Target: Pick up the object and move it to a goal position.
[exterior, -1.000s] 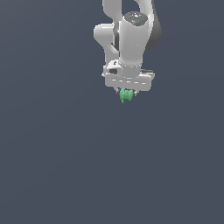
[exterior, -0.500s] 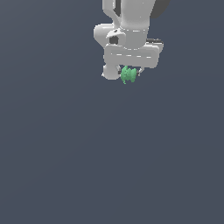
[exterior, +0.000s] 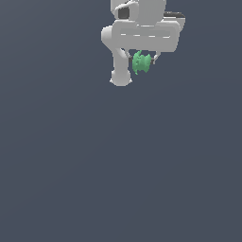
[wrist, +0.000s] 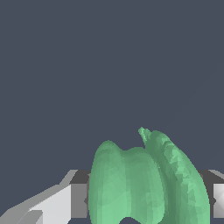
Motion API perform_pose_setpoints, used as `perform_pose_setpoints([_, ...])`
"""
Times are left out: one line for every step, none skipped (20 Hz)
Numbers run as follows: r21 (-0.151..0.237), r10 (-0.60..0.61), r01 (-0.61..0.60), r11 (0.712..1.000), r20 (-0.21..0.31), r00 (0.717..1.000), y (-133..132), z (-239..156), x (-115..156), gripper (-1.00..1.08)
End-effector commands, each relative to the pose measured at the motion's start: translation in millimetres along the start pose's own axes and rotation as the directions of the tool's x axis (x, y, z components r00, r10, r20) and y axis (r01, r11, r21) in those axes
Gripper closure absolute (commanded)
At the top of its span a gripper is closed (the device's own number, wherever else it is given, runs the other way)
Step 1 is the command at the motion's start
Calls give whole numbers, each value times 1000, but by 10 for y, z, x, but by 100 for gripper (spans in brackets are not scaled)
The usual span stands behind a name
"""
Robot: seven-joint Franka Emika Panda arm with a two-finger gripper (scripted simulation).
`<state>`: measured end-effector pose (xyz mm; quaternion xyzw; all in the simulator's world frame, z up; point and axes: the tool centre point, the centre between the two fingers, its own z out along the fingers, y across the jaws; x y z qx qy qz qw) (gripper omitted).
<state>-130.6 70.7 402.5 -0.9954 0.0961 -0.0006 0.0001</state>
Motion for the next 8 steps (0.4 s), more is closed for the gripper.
perform_pose_setpoints([0, 0, 0, 1000, 1, 1000, 0, -97, -10, 108])
perform_pose_setpoints([0, 0, 0, 1000, 1, 1000, -1, -123, -11, 108])
perform_pose_setpoints([0, 0, 0, 1000, 1, 1000, -1, -144, -12, 108])
perform_pose_setpoints([0, 0, 0, 1000, 1, 1000, -2, -160, -11, 108])
perform_pose_setpoints([0, 0, 0, 1000, 1, 1000, -3, -171, -10, 108])
perform_pose_setpoints([0, 0, 0, 1000, 1, 1000, -4, -177, -8, 108])
perform_pose_setpoints([0, 0, 0, 1000, 1, 1000, -5, -177, -5, 108])
perform_pose_setpoints([0, 0, 0, 1000, 1, 1000, -5, -176, -4, 108])
